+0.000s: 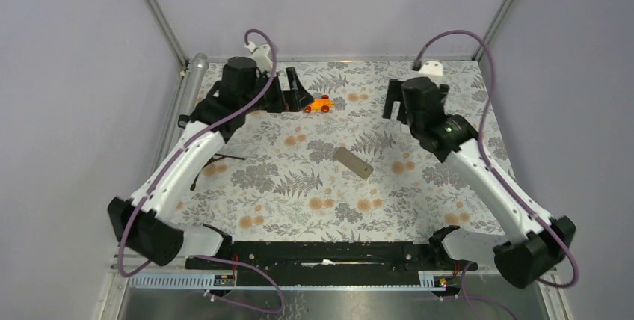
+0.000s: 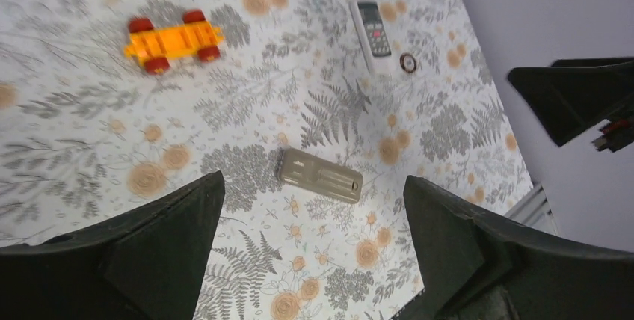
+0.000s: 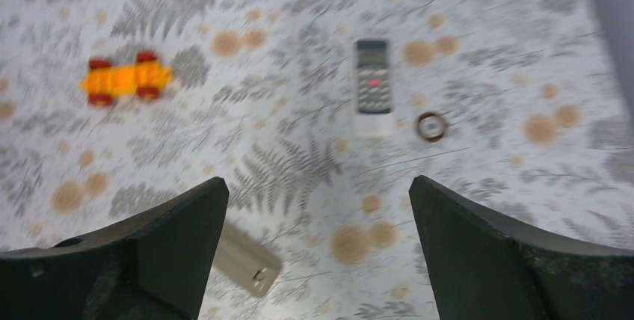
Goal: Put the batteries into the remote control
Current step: Reset both arms
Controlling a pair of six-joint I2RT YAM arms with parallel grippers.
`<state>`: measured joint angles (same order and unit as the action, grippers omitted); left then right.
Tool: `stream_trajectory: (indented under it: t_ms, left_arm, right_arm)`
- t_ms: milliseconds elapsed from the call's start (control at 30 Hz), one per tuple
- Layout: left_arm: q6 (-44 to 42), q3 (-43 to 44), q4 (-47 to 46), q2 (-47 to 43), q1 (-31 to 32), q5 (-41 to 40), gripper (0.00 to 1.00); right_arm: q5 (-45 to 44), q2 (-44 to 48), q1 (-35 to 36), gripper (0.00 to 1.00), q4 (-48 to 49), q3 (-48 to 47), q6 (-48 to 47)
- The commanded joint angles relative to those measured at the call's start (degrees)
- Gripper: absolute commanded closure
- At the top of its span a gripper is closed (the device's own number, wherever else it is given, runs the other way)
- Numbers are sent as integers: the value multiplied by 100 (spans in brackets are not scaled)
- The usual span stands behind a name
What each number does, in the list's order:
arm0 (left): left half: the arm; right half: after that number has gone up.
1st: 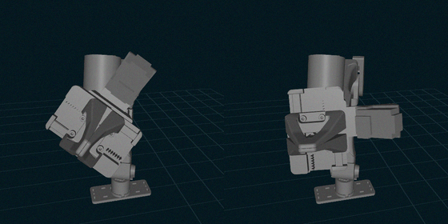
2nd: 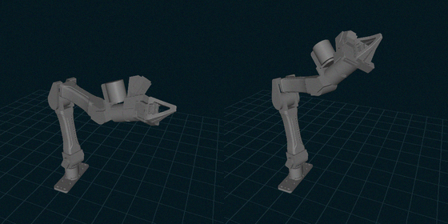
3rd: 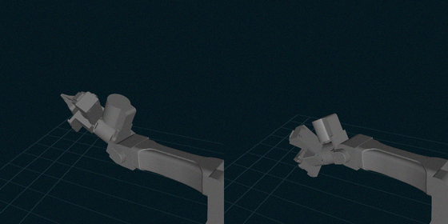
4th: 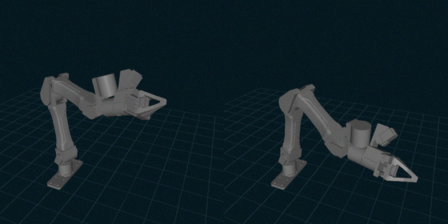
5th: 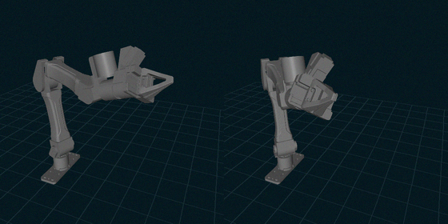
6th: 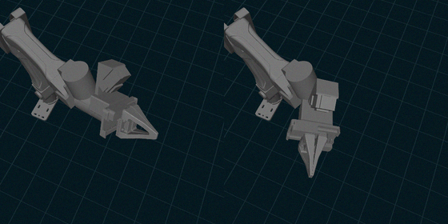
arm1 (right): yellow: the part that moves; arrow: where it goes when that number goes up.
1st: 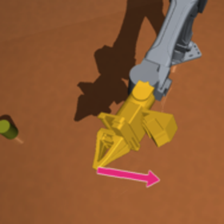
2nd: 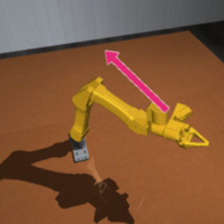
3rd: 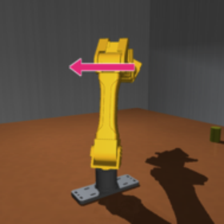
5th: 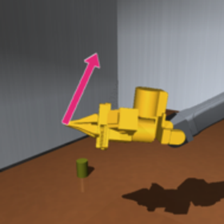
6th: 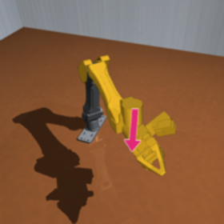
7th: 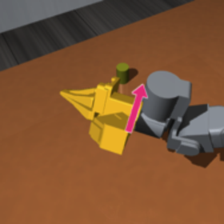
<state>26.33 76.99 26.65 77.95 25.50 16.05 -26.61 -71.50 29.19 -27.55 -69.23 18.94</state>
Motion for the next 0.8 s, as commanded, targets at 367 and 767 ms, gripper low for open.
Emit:
stream_trajectory:
  t_ms: [367,767]
  left_arm:
    - [-541,167,774,-3158,244,-2517,1]
    - [-913,379,1119,-3243,241,-2796,1]
  right_arm:
    - [-3667,3703,-37,0,2105,128,-2616]
    - [-3789,4002,-44,1,2075,121,-2581]
